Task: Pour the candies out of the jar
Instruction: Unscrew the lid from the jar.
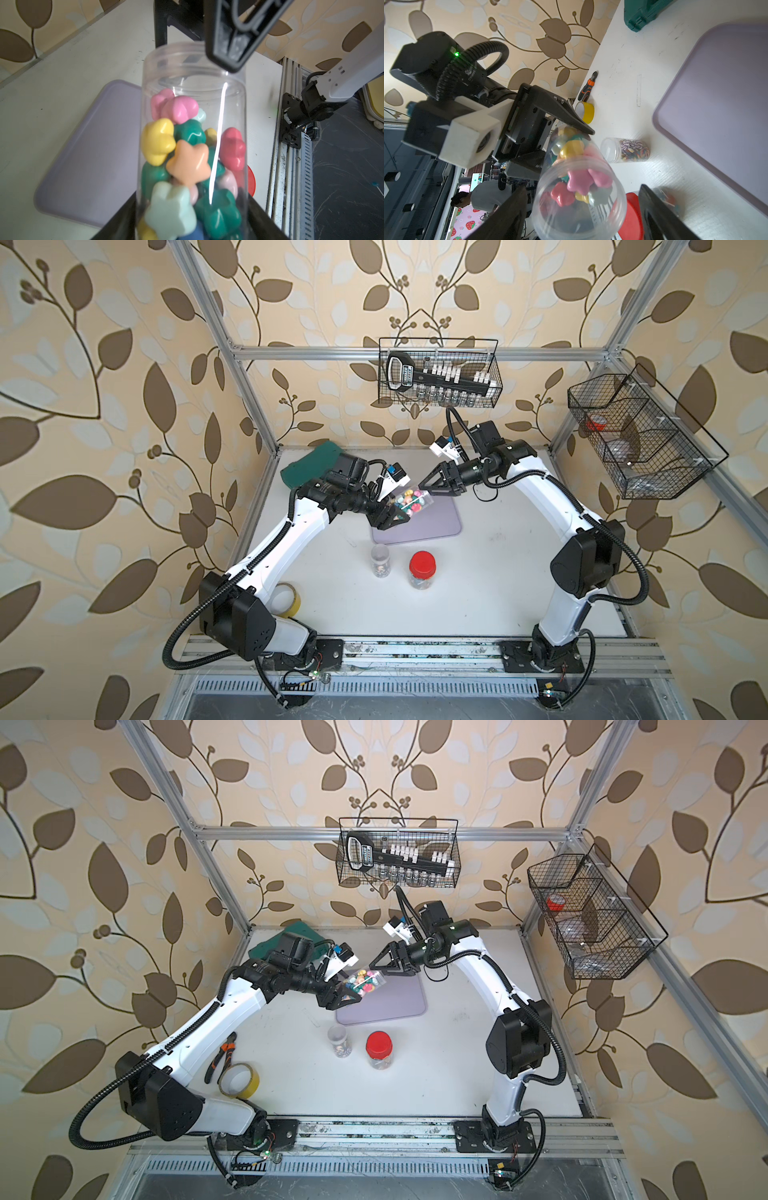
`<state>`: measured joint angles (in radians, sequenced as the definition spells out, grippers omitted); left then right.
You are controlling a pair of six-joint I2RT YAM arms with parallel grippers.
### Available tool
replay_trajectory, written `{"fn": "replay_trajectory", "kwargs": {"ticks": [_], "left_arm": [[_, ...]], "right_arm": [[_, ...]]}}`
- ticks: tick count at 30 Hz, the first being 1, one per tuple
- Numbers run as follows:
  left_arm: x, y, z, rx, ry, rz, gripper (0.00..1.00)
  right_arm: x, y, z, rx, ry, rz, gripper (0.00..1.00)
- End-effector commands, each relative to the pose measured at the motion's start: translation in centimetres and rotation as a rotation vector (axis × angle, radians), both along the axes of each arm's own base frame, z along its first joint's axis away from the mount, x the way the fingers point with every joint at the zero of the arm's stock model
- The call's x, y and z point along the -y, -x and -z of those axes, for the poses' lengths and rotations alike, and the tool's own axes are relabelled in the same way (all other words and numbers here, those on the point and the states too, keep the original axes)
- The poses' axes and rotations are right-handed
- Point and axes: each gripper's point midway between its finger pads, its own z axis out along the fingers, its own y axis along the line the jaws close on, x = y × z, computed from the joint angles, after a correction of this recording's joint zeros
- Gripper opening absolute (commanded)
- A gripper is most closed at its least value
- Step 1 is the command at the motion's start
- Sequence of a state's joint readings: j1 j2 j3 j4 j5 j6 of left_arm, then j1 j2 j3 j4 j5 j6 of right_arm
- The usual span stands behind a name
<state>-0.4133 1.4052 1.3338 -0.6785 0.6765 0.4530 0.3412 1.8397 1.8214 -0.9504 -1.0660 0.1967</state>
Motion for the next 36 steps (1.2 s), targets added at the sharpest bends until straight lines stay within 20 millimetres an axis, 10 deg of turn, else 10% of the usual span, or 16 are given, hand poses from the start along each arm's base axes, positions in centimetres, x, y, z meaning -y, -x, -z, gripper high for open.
{"fn": "replay_trajectory", "kwargs": {"ticks": [1,36], "left_arm": [[0.5,0.4,-5.2,0.159,0.076,0.041,0.67],[0.9,0.7,-6.1,0.174,0.132,0.051,0.67]], "right_arm": [[0.0,0.8,0.0,-0.009,-0.012,-0.024,0.78],[-0.1,1.9,0.2,-0.047,-0.068,-0.061,0.65]]}}
